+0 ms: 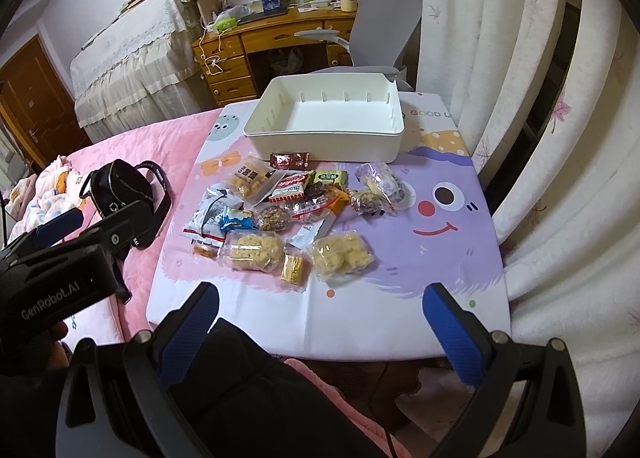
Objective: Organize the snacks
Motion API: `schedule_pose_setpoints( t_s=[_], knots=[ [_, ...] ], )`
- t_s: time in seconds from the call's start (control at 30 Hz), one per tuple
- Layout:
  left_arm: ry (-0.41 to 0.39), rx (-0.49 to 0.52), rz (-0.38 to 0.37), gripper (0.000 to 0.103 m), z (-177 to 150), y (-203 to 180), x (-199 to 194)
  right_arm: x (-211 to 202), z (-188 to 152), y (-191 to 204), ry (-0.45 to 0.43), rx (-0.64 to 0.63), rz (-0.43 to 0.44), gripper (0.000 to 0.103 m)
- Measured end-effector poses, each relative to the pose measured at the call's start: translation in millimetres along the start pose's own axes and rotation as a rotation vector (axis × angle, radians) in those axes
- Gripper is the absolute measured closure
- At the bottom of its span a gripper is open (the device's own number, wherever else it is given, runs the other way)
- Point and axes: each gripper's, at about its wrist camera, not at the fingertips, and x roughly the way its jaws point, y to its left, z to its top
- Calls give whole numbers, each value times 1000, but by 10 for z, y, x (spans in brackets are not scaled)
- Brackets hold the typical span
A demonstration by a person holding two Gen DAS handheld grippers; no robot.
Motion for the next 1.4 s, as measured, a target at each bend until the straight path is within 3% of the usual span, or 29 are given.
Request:
schedule_pose_setpoints(
  t_s=[0.3, 0.43, 0.57, 1.07, 1.17, 1.4],
  knots=[
    [22, -38, 47, 1, 35, -61, 38, 48, 40, -128, 3, -39, 14, 1],
    [42, -47, 12, 1, 59, 7, 89, 80, 43, -171, -9, -47, 22, 1],
    [111, -34, 5, 1, 68, 21, 220, 200, 45, -208, 11, -43, 41, 1],
    [301, -109, -33, 1, -94, 176, 1299, 744, 26, -175, 8, -140, 48, 1],
    [336, -126, -31, 1, -113, 213, 1566, 919, 7, -164, -14, -181, 33, 1],
    [401, -152, -22, 1, -159, 258, 2135, 1424, -49, -105, 31, -231, 21, 1]
  ],
)
